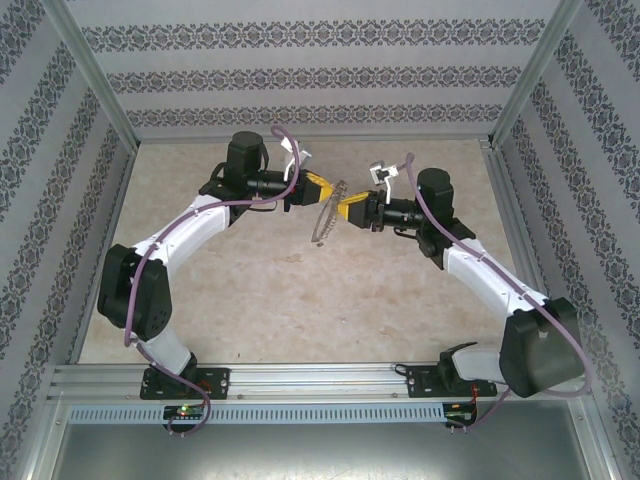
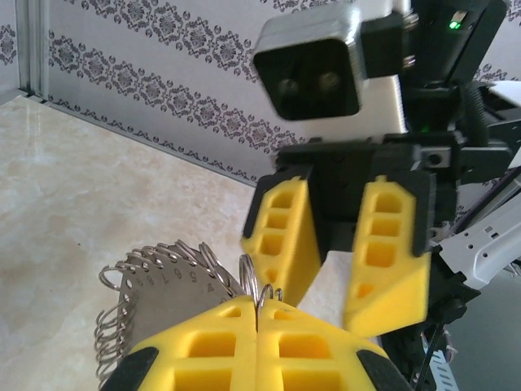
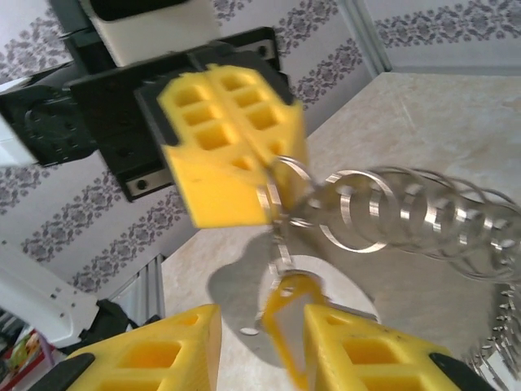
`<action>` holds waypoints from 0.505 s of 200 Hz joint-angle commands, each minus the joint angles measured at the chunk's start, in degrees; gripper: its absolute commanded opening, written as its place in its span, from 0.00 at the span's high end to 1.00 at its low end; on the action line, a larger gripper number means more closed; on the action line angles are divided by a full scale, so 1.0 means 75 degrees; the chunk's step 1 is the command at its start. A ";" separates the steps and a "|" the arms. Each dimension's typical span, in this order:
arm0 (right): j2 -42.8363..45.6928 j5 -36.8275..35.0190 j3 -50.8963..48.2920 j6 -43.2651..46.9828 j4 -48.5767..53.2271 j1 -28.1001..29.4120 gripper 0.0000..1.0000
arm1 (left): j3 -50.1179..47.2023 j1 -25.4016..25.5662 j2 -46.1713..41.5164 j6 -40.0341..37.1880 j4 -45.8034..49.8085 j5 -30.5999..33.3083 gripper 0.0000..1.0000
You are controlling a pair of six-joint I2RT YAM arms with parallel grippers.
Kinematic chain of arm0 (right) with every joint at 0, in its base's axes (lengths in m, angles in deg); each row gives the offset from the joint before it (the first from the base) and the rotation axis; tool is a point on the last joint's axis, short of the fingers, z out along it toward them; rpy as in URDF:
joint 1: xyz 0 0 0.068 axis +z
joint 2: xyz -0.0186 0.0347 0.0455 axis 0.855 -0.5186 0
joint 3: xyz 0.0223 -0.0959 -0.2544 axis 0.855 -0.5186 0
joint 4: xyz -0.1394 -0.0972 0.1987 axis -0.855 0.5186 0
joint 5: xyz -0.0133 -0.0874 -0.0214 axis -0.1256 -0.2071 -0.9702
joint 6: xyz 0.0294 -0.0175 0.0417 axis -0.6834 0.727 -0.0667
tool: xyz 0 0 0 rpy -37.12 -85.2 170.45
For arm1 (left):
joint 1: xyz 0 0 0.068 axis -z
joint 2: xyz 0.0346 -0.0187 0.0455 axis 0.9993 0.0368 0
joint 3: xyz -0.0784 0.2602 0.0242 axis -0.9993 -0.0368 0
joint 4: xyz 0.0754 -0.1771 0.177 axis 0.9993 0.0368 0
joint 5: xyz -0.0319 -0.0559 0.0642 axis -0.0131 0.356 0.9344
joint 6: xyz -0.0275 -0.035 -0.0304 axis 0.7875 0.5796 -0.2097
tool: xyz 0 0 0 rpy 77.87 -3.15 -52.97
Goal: Put the keys on the keyring
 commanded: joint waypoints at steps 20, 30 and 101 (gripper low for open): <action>-0.0140 -0.0434 -0.0367 -0.0485 -0.1437 -0.0043 0.68 | 0.0003 0.0052 -0.0291 0.0176 -0.0582 -0.0112 1.00; -0.0163 -0.0434 -0.0415 -0.0572 -0.1609 -0.0080 0.68 | 0.0003 0.0058 -0.0291 0.0191 -0.0594 -0.0116 1.00; -0.0470 -0.0248 -0.0250 -0.0926 -0.2318 -0.0032 0.72 | -0.0056 0.0052 -0.0307 0.0297 -0.0735 -0.0063 1.00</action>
